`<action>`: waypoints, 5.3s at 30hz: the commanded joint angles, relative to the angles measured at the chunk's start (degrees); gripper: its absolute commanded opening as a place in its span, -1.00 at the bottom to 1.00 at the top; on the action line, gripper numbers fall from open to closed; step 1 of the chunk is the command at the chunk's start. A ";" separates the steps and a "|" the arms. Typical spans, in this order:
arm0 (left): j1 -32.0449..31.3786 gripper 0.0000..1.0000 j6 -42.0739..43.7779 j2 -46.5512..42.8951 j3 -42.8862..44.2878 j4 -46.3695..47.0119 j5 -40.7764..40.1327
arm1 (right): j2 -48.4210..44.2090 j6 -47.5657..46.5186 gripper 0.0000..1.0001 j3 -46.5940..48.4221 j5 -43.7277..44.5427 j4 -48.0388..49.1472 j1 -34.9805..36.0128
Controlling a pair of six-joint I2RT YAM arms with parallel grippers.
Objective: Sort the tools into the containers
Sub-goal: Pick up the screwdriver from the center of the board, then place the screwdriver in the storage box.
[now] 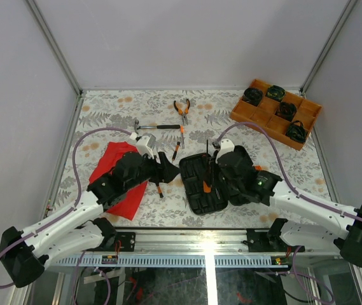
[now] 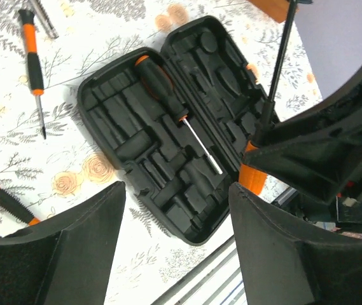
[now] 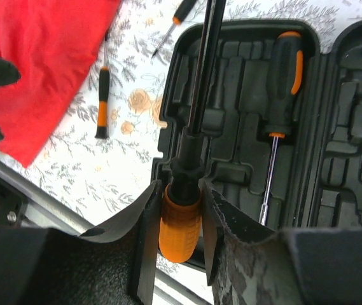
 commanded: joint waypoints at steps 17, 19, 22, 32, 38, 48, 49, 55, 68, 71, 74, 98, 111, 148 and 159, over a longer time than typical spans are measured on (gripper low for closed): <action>2.16 0.39 -3.77 3.57 2.40 -4.15 -9.97 | 4.07 -2.78 -1.00 4.43 -5.98 -5.60 -0.14; 2.18 0.39 -2.86 4.34 2.95 -4.96 -9.58 | 3.84 -2.66 -0.99 4.34 -6.19 -5.49 -0.11; 2.18 0.40 -2.88 6.01 4.00 -6.64 -9.33 | 3.14 -2.83 -0.99 3.98 -6.11 -5.58 -0.10; 2.14 0.40 -4.05 7.68 3.30 -5.51 -6.72 | 3.32 -2.47 -1.00 5.77 -4.81 -9.20 -0.13; 2.12 0.48 -4.34 7.72 3.43 -5.70 -6.03 | 6.25 -2.42 -1.00 7.62 -6.36 -10.60 -0.38; 2.20 0.58 -4.25 10.43 6.00 -8.09 -5.58 | 10.37 -3.22 -1.00 9.34 -7.42 -11.71 -0.59; 2.16 0.58 -4.52 10.80 6.14 -8.30 -5.84 | 10.90 -3.30 -0.99 9.60 -7.35 -12.26 -0.63; 2.18 0.60 -8.81 14.08 7.72 -9.78 -8.80 | 12.53 -3.48 -0.99 8.86 -7.03 -13.83 -1.08; 2.17 0.58 -7.13 19.92 12.03 -12.03 -9.30 | 18.28 -7.71 -0.95 7.34 -14.62 -10.06 -6.38; 2.17 0.58 -6.60 20.31 11.28 -10.82 -7.92 | 19.78 -7.93 -0.92 7.14 -15.06 -9.54 -6.48; 2.23 0.58 -6.57 20.36 9.88 -9.45 -6.48 | 20.46 -7.80 -0.88 6.54 -14.92 -9.01 -6.48; 2.30 0.58 -4.96 14.22 8.23 -4.99 -0.85 | 22.82 -7.60 -0.52 1.46 -17.62 -7.58 -6.74; 2.76 0.60 -4.84 12.27 10.21 -5.01 0.29 | 22.17 -6.57 -0.09 1.10 -18.79 -7.71 -6.75; 3.38 0.78 -6.57 10.89 6.83 -4.82 -8.24 | 10.01 -2.93 -0.30 -5.21 -14.82 -0.55 -6.74; 1.56 0.41 -6.89 18.81 6.12 -2.51 -5.11 | 12.94 -2.44 -0.42 -7.36 -16.45 0.54 -6.78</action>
